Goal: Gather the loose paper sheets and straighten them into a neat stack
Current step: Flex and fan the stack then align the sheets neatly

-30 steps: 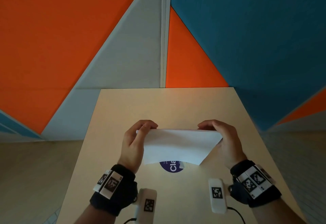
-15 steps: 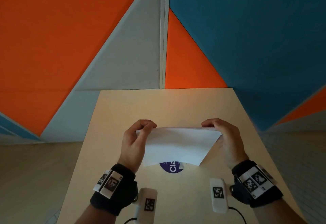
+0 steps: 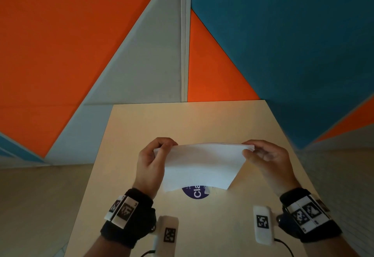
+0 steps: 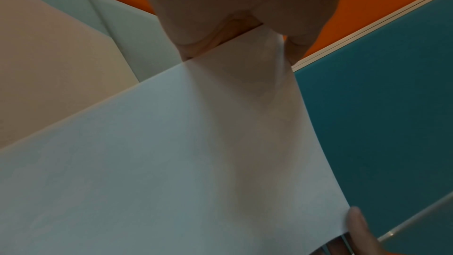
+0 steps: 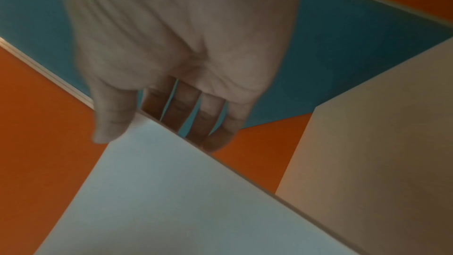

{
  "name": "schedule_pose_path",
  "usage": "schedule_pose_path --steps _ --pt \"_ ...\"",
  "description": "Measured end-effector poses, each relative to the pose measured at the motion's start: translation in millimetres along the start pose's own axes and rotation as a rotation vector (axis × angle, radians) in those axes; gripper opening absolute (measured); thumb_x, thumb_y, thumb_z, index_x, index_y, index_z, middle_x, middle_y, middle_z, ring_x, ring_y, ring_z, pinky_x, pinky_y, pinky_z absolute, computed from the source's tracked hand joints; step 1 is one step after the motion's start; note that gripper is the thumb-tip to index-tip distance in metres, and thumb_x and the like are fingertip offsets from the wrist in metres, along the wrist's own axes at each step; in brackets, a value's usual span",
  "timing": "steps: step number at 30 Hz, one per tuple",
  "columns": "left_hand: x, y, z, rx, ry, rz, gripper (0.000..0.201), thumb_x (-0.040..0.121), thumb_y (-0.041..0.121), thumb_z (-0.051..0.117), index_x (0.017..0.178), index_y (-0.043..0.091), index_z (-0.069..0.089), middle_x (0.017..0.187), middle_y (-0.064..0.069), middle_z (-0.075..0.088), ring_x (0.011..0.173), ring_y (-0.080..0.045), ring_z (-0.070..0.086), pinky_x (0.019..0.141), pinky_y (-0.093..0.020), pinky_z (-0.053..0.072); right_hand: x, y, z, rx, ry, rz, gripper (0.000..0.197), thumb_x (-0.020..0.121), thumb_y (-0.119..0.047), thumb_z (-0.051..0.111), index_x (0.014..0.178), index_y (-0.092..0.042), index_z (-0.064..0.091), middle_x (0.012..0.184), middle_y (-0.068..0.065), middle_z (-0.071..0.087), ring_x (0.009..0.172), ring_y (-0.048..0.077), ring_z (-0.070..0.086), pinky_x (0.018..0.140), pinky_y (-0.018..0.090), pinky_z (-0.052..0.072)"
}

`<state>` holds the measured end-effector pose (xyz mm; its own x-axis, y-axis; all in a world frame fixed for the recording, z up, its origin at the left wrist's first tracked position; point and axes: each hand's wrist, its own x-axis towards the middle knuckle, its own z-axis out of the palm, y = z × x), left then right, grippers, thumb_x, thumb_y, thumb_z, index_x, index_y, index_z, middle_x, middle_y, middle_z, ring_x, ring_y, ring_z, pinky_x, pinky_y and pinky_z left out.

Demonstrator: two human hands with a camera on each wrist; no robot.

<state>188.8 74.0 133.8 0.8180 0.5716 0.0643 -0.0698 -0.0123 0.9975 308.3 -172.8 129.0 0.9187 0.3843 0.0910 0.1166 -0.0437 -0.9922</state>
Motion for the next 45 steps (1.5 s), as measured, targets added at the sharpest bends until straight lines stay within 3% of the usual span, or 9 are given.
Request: schedule_pose_path --steps 9,13,18,24,26,32,37,41,45 --pt "2 -2 -2 -0.005 -0.013 0.008 0.024 0.086 0.023 0.051 0.068 0.016 0.065 0.074 0.008 0.065 0.070 -0.008 0.057 0.060 -0.013 0.043 2 -4 -8 0.074 -0.017 -0.027 0.020 0.073 -0.036 0.076 0.083 -0.020 0.080 0.086 0.007 0.078 0.076 0.017 0.071 0.068 0.025 0.059" --pt "3 -3 -2 -0.012 -0.025 0.018 0.024 0.086 0.023 0.051 0.067 0.018 0.065 0.075 0.008 0.065 0.070 -0.008 0.057 0.060 -0.013 0.043 7 -8 -10 0.092 0.031 -0.042 0.007 0.067 -0.013 0.075 0.069 -0.019 0.077 0.069 0.004 0.073 0.057 0.015 0.064 0.059 0.023 0.058" --pt "1 -10 -8 -0.059 -0.083 -0.003 0.022 0.074 0.043 0.064 0.077 0.022 0.068 0.082 0.009 0.067 0.072 -0.007 0.060 0.061 -0.015 0.045 12 -6 -12 0.064 0.008 -0.055 0.005 0.065 -0.019 0.075 0.069 -0.022 0.076 0.069 -0.001 0.071 0.060 0.012 0.062 0.061 0.019 0.054" --pt "-7 -43 -17 0.025 -0.180 -0.268 0.032 0.071 0.002 0.081 0.096 0.020 0.072 0.091 0.004 0.079 0.087 -0.016 0.074 0.067 -0.021 0.056 11 0 -11 0.043 0.063 -0.077 0.027 0.074 0.005 0.074 0.067 -0.021 0.075 0.070 -0.007 0.074 0.068 0.002 0.066 0.068 0.012 0.052" --pt "-7 -55 -20 0.089 -0.182 -0.315 0.024 0.076 0.004 0.077 0.091 0.023 0.073 0.090 0.005 0.079 0.088 -0.016 0.074 0.069 -0.021 0.056 7 -1 -10 0.089 0.028 -0.040 0.019 0.072 0.003 0.075 0.078 -0.015 0.072 0.075 -0.007 0.076 0.073 0.001 0.068 0.070 0.011 0.053" --pt "0 -77 -25 0.172 -0.204 -0.371 0.019 0.079 0.012 0.076 0.079 0.031 0.077 0.090 0.008 0.079 0.087 -0.012 0.074 0.085 -0.036 0.056 3 30 4 0.005 -0.137 0.176 0.053 0.061 0.014 0.082 0.102 -0.017 0.067 0.091 -0.007 0.079 0.085 0.009 0.073 0.073 0.020 0.057" --pt "3 -96 -27 0.243 -0.218 -0.403 0.027 0.077 0.016 0.079 0.080 0.043 0.076 0.095 0.008 0.078 0.094 -0.018 0.072 0.092 -0.043 0.054 9 70 22 -0.183 -0.163 0.317 0.029 0.070 0.002 0.083 0.086 -0.020 0.072 0.084 -0.006 0.078 0.080 0.007 0.074 0.068 0.018 0.057" --pt "2 -108 -28 0.363 -0.299 -0.400 0.025 0.069 0.034 0.077 0.075 0.057 0.069 0.093 0.008 0.076 0.096 -0.020 0.069 0.092 -0.044 0.053 11 89 30 -0.285 -0.195 0.395 0.020 0.074 -0.010 0.083 0.083 -0.025 0.072 0.095 0.000 0.077 0.089 0.014 0.073 0.079 0.031 0.058" --pt "6 -111 -31 0.446 -0.313 -0.373 0.021 0.079 0.024 0.075 0.087 0.043 0.070 0.103 -0.001 0.074 0.098 -0.021 0.068 0.092 -0.040 0.053 14 84 31 -0.334 -0.180 0.394 0.017 0.075 -0.015 0.083 0.074 -0.028 0.072 0.083 -0.012 0.075 0.074 -0.003 0.071 0.072 0.022 0.055"
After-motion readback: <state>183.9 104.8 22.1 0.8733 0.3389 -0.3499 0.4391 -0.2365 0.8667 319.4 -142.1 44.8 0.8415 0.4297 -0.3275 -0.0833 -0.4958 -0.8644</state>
